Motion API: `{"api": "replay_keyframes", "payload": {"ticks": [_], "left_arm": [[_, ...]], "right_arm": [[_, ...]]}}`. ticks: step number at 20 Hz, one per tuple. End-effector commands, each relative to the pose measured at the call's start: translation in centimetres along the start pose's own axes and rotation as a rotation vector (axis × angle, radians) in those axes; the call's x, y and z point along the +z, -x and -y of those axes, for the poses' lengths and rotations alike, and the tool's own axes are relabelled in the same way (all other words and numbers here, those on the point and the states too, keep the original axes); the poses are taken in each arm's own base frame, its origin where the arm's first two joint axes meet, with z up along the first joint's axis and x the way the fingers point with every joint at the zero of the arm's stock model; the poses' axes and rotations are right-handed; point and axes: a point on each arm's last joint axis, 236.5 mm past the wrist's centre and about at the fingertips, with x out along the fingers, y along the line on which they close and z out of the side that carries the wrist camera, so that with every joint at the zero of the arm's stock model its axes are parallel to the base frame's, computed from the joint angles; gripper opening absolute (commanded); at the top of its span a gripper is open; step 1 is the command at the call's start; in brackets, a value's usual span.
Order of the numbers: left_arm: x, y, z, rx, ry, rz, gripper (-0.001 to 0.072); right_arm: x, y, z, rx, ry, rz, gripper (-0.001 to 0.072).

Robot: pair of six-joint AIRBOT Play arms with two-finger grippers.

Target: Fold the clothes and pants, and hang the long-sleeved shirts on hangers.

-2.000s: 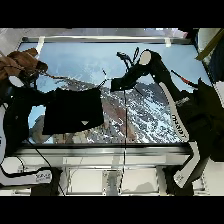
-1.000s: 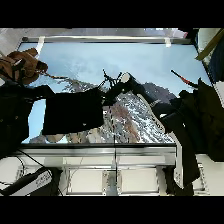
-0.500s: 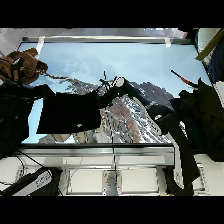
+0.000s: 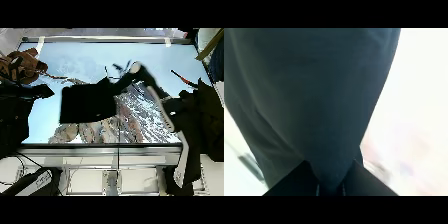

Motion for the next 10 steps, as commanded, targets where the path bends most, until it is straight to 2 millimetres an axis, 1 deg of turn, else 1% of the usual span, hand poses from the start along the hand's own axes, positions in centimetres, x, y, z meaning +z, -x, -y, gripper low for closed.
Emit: {"api": "replay_keyframes", "payload": {"ticks": [1,3,4,6,7,8,10], "left_arm": [[0.1,0.5,0.1,0.002,-0.004,0.013,0.0685],[0.2,0.5,0.4,-0.006,-0.003,0.015,0.0686],[0.3,0.5,0.7,-0.020,0.002,0.019,0.0685],[0.6,0.5,1.5,-0.053,0.014,0.033,0.0686],[0.9,0.5,2.0,-0.073,0.021,0.042,0.0685],[1.1,0.6,2.4,-0.092,0.029,0.053,0.0686],[1.8,0.7,3.0,-0.117,0.041,0.080,0.0686]], "right_arm": [[-1.6,11.4,7.2,-0.124,-0.099,0.035,0.0023],[-2.3,18.0,10.9,-0.149,-0.186,0.129,0.0023],[-3.0,21.9,13.1,-0.167,-0.239,0.195,0.0023],[-4.9,28.2,16.9,-0.204,-0.336,0.313,0.0023],[-6.4,31.4,18.8,-0.225,-0.391,0.370,0.0023],[-8.1,34.1,20.4,-0.244,-0.442,0.417,0.0024],[-12.6,39.2,23.2,-0.284,-0.552,0.496,0.0024]]}}
